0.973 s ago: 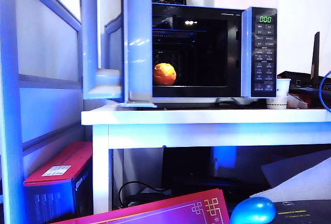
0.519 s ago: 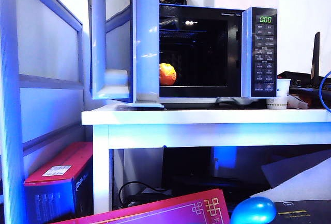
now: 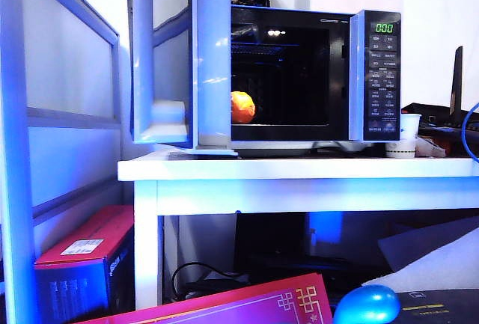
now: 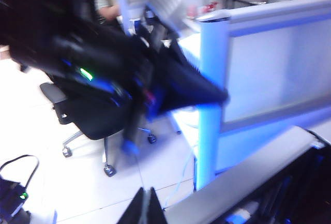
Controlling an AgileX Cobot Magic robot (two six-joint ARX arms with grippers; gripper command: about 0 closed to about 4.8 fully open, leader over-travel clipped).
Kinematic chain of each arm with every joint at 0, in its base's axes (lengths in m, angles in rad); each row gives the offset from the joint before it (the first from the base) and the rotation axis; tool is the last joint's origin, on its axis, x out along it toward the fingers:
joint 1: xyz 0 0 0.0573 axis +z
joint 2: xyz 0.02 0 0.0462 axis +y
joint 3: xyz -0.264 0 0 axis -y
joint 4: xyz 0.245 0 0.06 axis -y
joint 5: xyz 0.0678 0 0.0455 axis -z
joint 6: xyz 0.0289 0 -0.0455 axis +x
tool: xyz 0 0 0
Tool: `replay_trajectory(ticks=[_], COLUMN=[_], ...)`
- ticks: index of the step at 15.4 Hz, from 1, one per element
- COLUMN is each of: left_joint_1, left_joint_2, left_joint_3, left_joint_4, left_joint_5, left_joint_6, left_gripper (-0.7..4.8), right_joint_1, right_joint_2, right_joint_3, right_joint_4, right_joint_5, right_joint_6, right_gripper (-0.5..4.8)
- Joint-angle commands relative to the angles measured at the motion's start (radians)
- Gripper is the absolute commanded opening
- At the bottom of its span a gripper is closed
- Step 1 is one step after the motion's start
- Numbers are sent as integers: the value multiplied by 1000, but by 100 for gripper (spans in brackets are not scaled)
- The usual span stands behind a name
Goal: Open the microwave door, place the orange inside the microwave, then close the microwave door.
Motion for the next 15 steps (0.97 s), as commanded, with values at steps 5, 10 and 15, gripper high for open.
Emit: replay_trajectory(ticks=[5,10,15], left_joint_1=[0,0,0], left_joint_2=[23,110,139], left_joint_3=[0,0,0], left_joint_4=[-206,-215,-49], left_joint_5=[71,166,296], left_joint_6=[-23,-23,-24], left_gripper=[-3,-3,-3], right_joint_1=[-5,-5,-5], right_joint_2=[-9,-13,-13], right_joint_3=[5,5,5], right_joint_4=[31,30,18], right_joint_5=[11,13,108], right_joint_6=[1,1,0], right_gripper=[-1,-1,-1])
